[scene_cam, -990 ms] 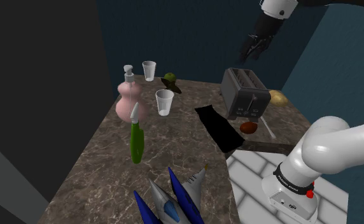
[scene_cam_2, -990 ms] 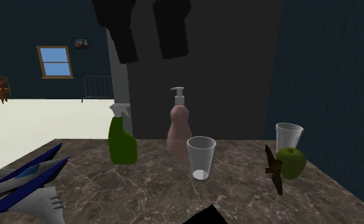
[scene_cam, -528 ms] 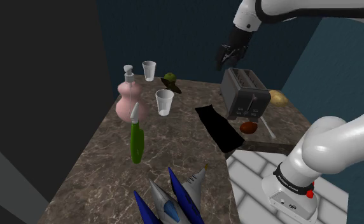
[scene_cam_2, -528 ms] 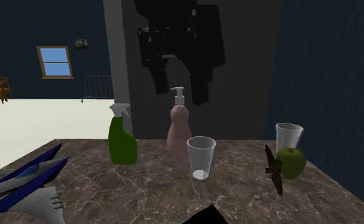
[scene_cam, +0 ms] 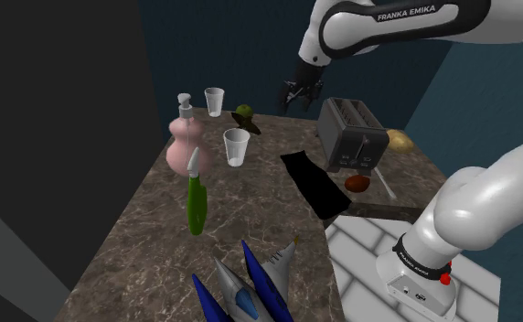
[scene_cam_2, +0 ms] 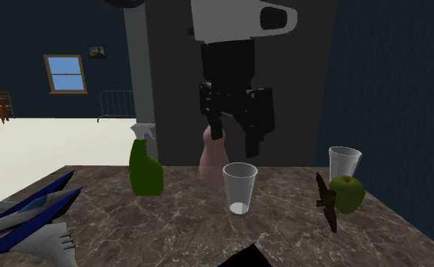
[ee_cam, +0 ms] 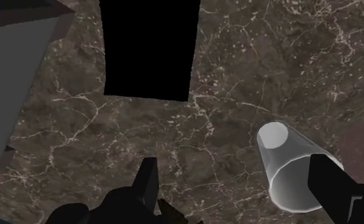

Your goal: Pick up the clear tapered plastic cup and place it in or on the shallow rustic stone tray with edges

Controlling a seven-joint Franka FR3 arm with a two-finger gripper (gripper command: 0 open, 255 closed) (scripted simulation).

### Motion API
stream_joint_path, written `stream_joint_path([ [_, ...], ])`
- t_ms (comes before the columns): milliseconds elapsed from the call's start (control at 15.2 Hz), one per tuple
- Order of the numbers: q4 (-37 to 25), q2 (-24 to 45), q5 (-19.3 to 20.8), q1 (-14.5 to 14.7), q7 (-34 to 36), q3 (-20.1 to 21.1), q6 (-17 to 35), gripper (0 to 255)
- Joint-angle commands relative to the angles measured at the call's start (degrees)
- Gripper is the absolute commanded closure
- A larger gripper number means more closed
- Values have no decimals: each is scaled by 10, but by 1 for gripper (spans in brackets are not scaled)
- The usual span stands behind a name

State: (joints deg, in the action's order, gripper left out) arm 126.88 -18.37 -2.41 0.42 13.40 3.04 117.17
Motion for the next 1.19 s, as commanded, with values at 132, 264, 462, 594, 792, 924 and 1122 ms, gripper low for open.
stream_joint_path([
  [132, -33, 83, -10, 4, 20, 8, 47, 0],
  [264, -55, 125, -14, 5, 29, 11, 66, 0],
  [462, -94, 189, -19, 8, 41, 15, 88, 0],
  [594, -124, 232, -22, 11, 50, 16, 100, 0],
  [792, -174, 298, -27, 14, 61, 19, 114, 0],
  [924, -179, 312, -27, 15, 63, 19, 122, 0],
  [1122, -174, 325, -27, 17, 63, 20, 141, 0],
])
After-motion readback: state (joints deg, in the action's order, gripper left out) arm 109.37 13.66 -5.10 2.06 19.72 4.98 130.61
